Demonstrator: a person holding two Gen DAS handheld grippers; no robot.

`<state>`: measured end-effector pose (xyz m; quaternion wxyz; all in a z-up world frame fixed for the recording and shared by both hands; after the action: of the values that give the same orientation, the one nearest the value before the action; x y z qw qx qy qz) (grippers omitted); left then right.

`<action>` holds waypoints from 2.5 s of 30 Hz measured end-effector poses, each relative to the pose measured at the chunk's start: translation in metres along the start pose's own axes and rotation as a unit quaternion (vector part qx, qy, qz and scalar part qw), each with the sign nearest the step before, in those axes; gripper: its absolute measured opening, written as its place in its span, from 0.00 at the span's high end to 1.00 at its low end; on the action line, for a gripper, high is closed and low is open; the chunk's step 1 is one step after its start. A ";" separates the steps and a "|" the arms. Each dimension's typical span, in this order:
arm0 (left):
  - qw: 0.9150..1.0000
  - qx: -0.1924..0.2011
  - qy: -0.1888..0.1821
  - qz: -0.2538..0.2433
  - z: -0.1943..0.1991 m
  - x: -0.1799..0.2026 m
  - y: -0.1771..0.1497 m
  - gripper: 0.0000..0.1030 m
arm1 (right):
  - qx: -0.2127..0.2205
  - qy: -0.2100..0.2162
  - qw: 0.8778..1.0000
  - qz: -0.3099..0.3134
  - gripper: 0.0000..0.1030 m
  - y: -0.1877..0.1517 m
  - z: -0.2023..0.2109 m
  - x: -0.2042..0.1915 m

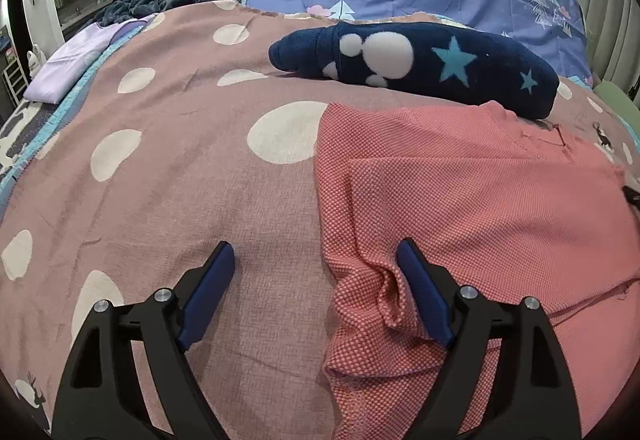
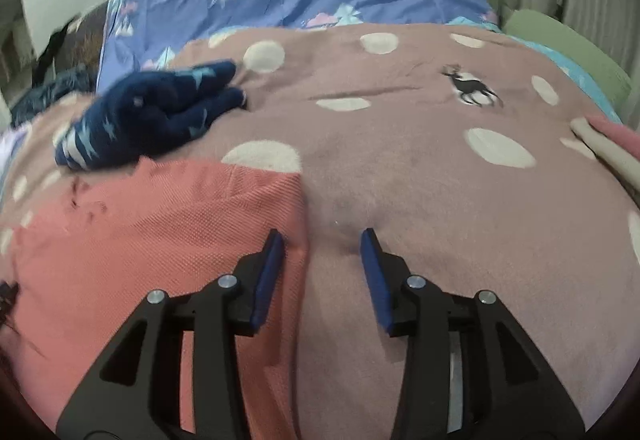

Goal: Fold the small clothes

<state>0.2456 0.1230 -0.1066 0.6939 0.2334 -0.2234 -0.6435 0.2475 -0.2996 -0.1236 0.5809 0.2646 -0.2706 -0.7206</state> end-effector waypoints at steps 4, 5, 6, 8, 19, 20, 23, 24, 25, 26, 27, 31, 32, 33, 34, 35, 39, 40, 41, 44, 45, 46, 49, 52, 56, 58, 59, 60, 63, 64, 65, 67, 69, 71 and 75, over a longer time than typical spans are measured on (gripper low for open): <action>1.000 0.001 -0.018 0.024 0.012 -0.012 -0.001 0.18 | -0.008 0.085 0.996 -0.007 0.70 -0.022 0.060 0.000; 0.999 -0.001 -0.024 0.033 0.019 -0.017 -0.004 0.18 | -0.006 0.113 0.993 0.015 0.70 -0.035 0.081 -0.004; 0.999 0.002 -0.036 0.035 0.027 -0.019 -0.008 0.18 | 0.001 0.123 0.992 0.041 0.70 -0.046 0.096 -0.008; 0.999 0.004 -0.049 0.014 0.038 -0.017 -0.020 0.18 | 0.004 0.110 0.990 0.086 0.69 -0.065 0.109 -0.014; 0.999 -0.015 -0.029 -0.043 0.067 -0.013 -0.068 0.13 | -0.031 0.078 0.994 0.072 0.49 -0.110 0.104 0.002; 0.998 -0.019 -0.052 -0.042 0.076 -0.016 -0.079 0.15 | -0.029 0.092 0.993 0.066 0.49 -0.116 0.114 0.009; 0.993 -0.015 -0.101 -0.059 0.102 -0.020 -0.109 0.29 | -0.038 0.135 0.990 0.035 0.49 -0.137 0.137 0.031; 0.991 -0.015 -0.113 -0.065 0.109 -0.020 -0.117 0.36 | -0.044 0.148 0.988 0.026 0.50 -0.144 0.142 0.037; 0.989 -0.018 -0.128 -0.069 0.116 -0.021 -0.126 0.38 | -0.048 0.155 0.986 0.022 0.51 -0.150 0.147 0.040; 0.987 -0.019 -0.142 -0.073 0.125 -0.023 -0.137 0.42 | -0.054 0.166 0.984 0.021 0.52 -0.159 0.155 0.044; 0.986 -0.020 -0.146 -0.077 0.130 -0.023 -0.143 0.46 | -0.057 0.170 0.983 0.022 0.54 -0.164 0.159 0.044; 0.981 -0.022 -0.164 -0.098 0.150 -0.023 -0.172 0.49 | -0.069 0.191 0.979 0.017 0.57 -0.189 0.177 0.050; 0.981 -0.022 -0.166 -0.098 0.153 -0.023 -0.176 0.49 | -0.070 0.194 0.978 0.014 0.57 -0.197 0.182 0.052; 0.980 -0.022 -0.171 -0.096 0.157 -0.024 -0.181 0.49 | -0.071 0.196 0.978 0.011 0.57 -0.202 0.185 0.053; 0.980 -0.022 -0.175 -0.094 0.161 -0.026 -0.185 0.49 | -0.072 0.198 0.978 0.009 0.57 -0.207 0.189 0.054; 0.980 -0.022 -0.178 -0.092 0.164 -0.028 -0.189 0.49 | -0.073 0.199 0.977 0.007 0.57 -0.214 0.194 0.056; 0.977 -0.023 -0.193 -0.088 0.182 -0.032 -0.213 0.49 | -0.077 0.216 0.973 0.001 0.57 -0.237 0.215 0.062; 0.976 -0.022 -0.197 -0.087 0.185 -0.033 -0.218 0.49 | -0.078 0.221 0.972 -0.001 0.57 -0.242 0.218 0.065; 0.974 -0.021 -0.209 -0.083 0.190 -0.036 -0.225 0.49 | -0.079 0.228 0.971 -0.004 0.57 -0.248 0.223 0.067; 0.968 -0.023 -0.242 -0.062 0.201 -0.045 -0.238 0.49 | -0.084 0.251 0.964 -0.016 0.57 -0.263 0.236 0.072; 0.966 -0.026 -0.252 -0.056 0.204 -0.047 -0.242 0.49 | -0.089 0.263 0.960 -0.022 0.57 -0.268 0.240 0.074; 0.962 -0.031 -0.268 -0.050 0.210 -0.049 -0.248 0.50 | -0.099 0.286 0.953 -0.030 0.57 -0.274 0.244 0.075; 0.959 -0.032 -0.275 -0.067 0.219 -0.047 -0.260 0.50 | -0.120 0.331 0.935 -0.044 0.57 -0.285 0.249 0.075; 0.957 -0.033 -0.284 -0.053 0.213 -0.048 -0.257 0.50 | -0.118 0.338 0.931 -0.071 0.67 -0.284 0.241 0.078; 0.959 -0.035 -0.277 -0.042 0.208 -0.046 -0.251 0.62 | -0.130 0.343 0.924 -0.113 0.81 -0.281 0.231 0.084; 0.963 -0.033 -0.266 -0.033 0.208 -0.050 -0.250 0.87 | -0.131 0.338 0.925 -0.117 0.94 -0.281 0.229 0.085; 0.967 -0.031 -0.252 -0.016 0.207 -0.054 -0.247 0.97 | -0.131 0.340 0.922 -0.127 0.96 -0.280 0.228 0.086; 0.968 -0.025 -0.248 0.005 0.210 -0.056 -0.241 0.97 | -0.126 0.348 0.918 -0.144 0.96 -0.277 0.228 0.087; 0.969 0.039 -0.244 -0.002 0.239 -0.046 -0.211 0.97 | -0.067 0.377 0.913 -0.141 0.96 -0.246 0.251 0.081; 0.966 0.059 -0.250 -0.006 0.251 -0.043 -0.199 0.97 | -0.050 0.382 0.913 -0.135 0.96 -0.236 0.259 0.079; 0.963 0.088 -0.256 -0.012 0.269 -0.040 -0.184 0.97 | -0.020 0.389 0.913 -0.124 0.96 -0.219 0.274 0.076; 0.955 0.134 -0.265 -0.018 0.299 -0.039 -0.164 0.97 | 0.034 0.402 0.908 -0.111 0.96 -0.192 0.303 0.076; 0.946 0.172 -0.273 -0.017 0.330 -0.043 -0.152 0.97 | 0.082 0.413 0.902 -0.098 0.97 -0.174 0.335 0.082; 0.940 0.196 -0.281 -0.012 0.354 -0.049 -0.152 0.97 | 0.119 0.415 0.898 -0.082 0.97 -0.172 0.366 0.088; 0.931 0.217 -0.293 -0.008 0.392 -0.062 -0.179 0.97 | 0.157 0.415 0.895 -0.047 0.97 -0.195 0.413 0.107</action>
<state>-0.1394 0.1597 0.0935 0.5244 0.1815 -0.5493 -0.6248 -0.1951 -0.3355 0.0280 0.5570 0.6396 -0.1017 -0.5199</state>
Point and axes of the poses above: each gripper's, at about its wrist camera, not at the fingertips, and z roughly against the way its jaws point, x to its right, y to its top, the point moved 1 cm from there along -z, roughly the way its jaws point, and after that the axes turned 2 degrees about z, right-handed, at the moved point
